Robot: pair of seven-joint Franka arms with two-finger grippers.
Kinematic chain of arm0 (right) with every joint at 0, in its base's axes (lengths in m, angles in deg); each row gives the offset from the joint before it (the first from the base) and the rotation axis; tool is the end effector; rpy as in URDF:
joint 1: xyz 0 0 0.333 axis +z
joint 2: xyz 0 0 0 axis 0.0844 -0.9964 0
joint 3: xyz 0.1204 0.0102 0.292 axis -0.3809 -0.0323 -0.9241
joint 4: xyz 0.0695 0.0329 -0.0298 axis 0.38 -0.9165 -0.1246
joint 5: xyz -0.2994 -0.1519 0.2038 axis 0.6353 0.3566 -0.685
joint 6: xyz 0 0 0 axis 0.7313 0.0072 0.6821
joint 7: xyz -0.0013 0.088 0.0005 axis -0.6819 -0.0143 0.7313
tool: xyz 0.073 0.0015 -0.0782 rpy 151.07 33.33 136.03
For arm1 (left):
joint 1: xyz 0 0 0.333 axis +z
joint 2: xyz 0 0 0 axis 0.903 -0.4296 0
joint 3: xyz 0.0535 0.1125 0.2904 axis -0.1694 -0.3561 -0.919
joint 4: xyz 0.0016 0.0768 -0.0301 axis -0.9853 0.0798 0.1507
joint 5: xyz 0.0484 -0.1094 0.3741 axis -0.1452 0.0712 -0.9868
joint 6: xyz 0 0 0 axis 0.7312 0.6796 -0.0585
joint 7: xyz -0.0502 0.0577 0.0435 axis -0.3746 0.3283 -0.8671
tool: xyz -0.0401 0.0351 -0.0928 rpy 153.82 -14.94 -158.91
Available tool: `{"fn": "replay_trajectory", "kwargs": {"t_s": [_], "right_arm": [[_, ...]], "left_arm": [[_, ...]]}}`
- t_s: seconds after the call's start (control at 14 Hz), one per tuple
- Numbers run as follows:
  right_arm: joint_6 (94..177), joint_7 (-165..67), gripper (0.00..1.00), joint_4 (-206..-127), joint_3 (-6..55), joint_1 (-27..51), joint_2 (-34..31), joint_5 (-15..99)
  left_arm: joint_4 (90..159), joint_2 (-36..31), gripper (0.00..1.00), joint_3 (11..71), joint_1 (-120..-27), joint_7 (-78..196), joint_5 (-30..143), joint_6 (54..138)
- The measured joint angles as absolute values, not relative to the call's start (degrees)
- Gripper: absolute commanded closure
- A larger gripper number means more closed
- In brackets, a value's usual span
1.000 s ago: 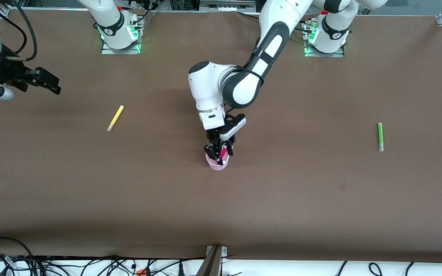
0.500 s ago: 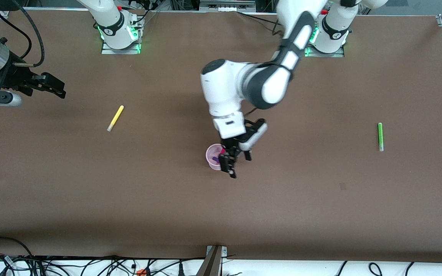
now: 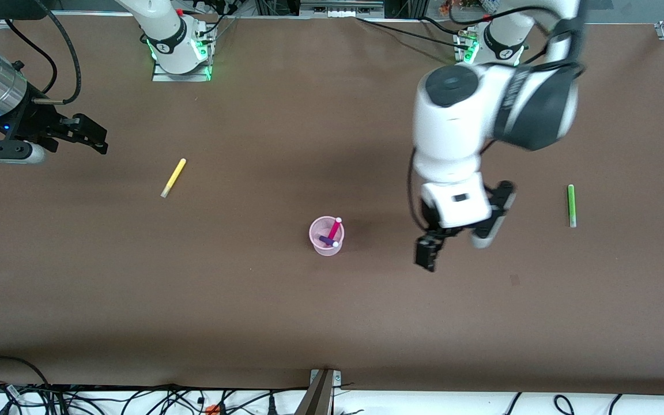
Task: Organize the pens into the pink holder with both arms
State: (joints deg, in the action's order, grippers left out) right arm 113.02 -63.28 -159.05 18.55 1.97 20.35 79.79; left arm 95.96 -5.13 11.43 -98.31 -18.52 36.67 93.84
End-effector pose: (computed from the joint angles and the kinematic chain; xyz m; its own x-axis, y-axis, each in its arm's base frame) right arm 0.5649 0.0712 0.5970 0.9995 -0.0320 -0.0078 -0.0319 -0.9994 0.0102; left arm 0.6620 -0.3009 0.5188 0.5011 0.8117 0.3002 0.7876 -0.5715 0.2306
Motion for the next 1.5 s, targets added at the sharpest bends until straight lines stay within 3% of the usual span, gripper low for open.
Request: {"fn": "replay_trajectory", "kwargs": {"t_s": [0.36,0.71,1.29,1.5], "right_arm": [[113.02,-63.28,0.0,-159.05,18.54,2.28,20.33,79.8],[113.01,-63.28,0.0,-159.05,18.55,2.33,20.32,79.81],[113.01,-63.28,0.0,-159.05,18.54,2.39,20.29,79.82],[113.01,-63.28,0.0,-159.05,18.54,2.4,20.28,79.82]], "left_arm": [[102.17,5.23,0.0,11.44,-89.63,8.76,47.9,84.08],[104.26,8.85,0.0,11.45,-79.96,39.94,51.69,72.61],[112.19,11.79,0.0,11.47,-75.35,66.43,50.5,71.62],[116.3,13.21,0.0,11.56,-75.33,68.34,49.7,76.82]]}}
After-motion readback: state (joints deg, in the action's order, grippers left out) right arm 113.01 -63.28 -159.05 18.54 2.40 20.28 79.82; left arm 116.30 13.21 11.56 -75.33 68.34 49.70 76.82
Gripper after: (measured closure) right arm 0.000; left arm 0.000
